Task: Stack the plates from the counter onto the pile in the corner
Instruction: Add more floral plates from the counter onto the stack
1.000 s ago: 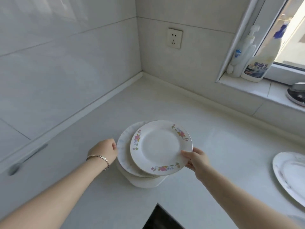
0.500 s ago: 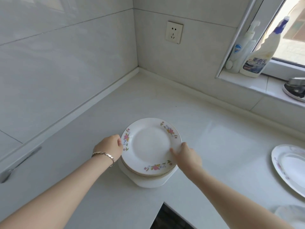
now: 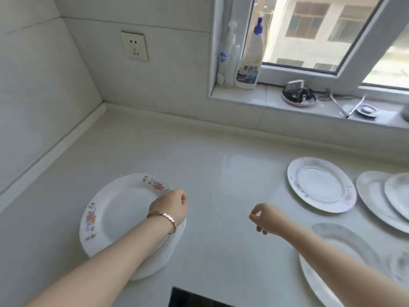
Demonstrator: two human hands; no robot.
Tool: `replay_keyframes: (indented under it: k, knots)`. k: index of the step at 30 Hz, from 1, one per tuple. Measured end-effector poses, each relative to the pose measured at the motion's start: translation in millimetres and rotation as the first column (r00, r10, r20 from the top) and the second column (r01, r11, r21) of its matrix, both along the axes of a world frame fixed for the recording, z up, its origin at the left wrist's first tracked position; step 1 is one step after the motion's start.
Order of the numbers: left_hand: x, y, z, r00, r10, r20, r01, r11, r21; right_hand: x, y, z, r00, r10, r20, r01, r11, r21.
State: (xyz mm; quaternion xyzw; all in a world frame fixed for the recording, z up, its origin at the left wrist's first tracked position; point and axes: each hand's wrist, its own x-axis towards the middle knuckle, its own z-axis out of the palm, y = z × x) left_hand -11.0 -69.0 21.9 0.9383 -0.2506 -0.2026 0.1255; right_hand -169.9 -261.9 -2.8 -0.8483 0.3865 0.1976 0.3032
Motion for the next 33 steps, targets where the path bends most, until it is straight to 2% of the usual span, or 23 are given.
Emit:
replay_keyframes:
  k: [6,8,10,12,15,18,20,22,24,27,33]
  knots:
    - [-71,-133,-18,0.98,-0.17,-0.1,0.174,0.984,0.033,-88,-105,8,0.98,-0.198,0.032,0.198,0.98,-0.001]
    - [-93,-175,-27,0.971,-0.158,-0.179,0.164,0.986,0.018,-114,-138,4,0.968,-0.248,0.034,0.248,0.969,0.016]
    - [-114,-215,-42,0.935,-0.063,-0.349,0.05,0.998,-0.047,-138,-168,-1,0.963,-0.267,0.035,0.267,0.964,0.007]
    - [-133,-253,-55,0.829,0.087,-0.553,-0.166,0.982,-0.095,-160,-196,-8,0.963,-0.268,0.013,0.268,0.963,-0.01]
    - [-158,-301,-73,0.61,0.26,-0.748,-0.455,0.888,-0.063,-188,-233,-20,0.961,-0.274,-0.032,0.273,0.962,-0.022]
    - [-171,-339,-94,0.484,0.337,-0.807,-0.638,0.767,-0.062,-205,-264,-37,0.956,-0.287,-0.061,0.287,0.958,-0.009]
    - [-174,-357,-101,0.393,0.396,-0.83,-0.765,0.642,-0.056,-212,-279,-46,0.955,-0.285,-0.082,0.287,0.958,0.009]
    - [-176,-372,-98,0.236,0.423,-0.875,-0.872,0.489,0.0,-215,-292,-53,0.954,-0.288,-0.08,0.291,0.956,0.027]
    - [-178,-381,-98,0.153,0.407,-0.9,-0.926,0.378,0.013,-215,-301,-60,0.957,-0.281,-0.073,0.286,0.957,0.057]
    - [-180,-387,-106,0.135,0.342,-0.93,-0.952,0.304,-0.027,-213,-307,-65,0.96,-0.271,-0.067,0.277,0.955,0.101]
    - [-179,-382,-101,0.18,0.347,-0.92,-0.956,0.284,-0.08,-209,-305,-69,0.968,-0.246,-0.058,0.252,0.955,0.158]
